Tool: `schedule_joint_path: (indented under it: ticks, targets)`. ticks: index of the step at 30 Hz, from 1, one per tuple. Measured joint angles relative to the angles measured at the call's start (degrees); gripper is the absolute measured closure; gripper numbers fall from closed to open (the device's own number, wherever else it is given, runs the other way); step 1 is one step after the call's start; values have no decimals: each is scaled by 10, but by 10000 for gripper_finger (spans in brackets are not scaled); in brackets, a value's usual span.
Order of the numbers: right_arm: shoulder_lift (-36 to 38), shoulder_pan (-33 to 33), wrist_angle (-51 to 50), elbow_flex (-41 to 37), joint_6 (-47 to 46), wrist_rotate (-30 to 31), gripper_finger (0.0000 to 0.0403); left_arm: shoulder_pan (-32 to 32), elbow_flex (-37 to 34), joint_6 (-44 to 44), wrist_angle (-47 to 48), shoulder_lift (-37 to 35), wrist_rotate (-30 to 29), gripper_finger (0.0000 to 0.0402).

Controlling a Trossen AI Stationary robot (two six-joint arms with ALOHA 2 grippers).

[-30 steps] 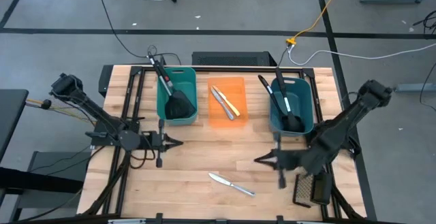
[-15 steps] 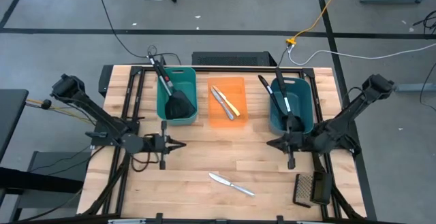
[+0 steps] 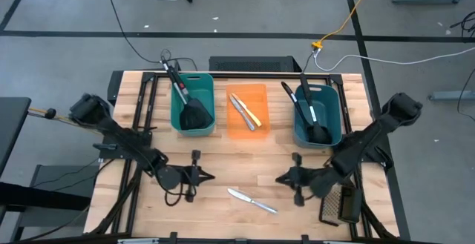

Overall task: Pick & Place Kitchen Items
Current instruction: Put the silver knife into the orange bin

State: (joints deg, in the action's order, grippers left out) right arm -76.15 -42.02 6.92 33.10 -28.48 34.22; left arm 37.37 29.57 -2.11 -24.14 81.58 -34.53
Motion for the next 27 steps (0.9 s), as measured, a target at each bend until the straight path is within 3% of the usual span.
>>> schedule_joint_path:
  ticks: [4, 9, 14, 27]
  targets:
    - [-83, 9, -107, 91, -74, -52, 327, -13, 24, 7, -1, 17, 34, 401]
    - [-194, 10, -167, 199, -99, -100, 244, -20, 26, 7, -1, 18, 41, 401]
    - [-271, 5, -234, 286, -113, -108, 185, -20, 25, 4, 1, 18, 42, 397]
    - [-351, -11, -243, 314, -180, -143, 187, -20, 25, 10, 4, 18, 44, 395]
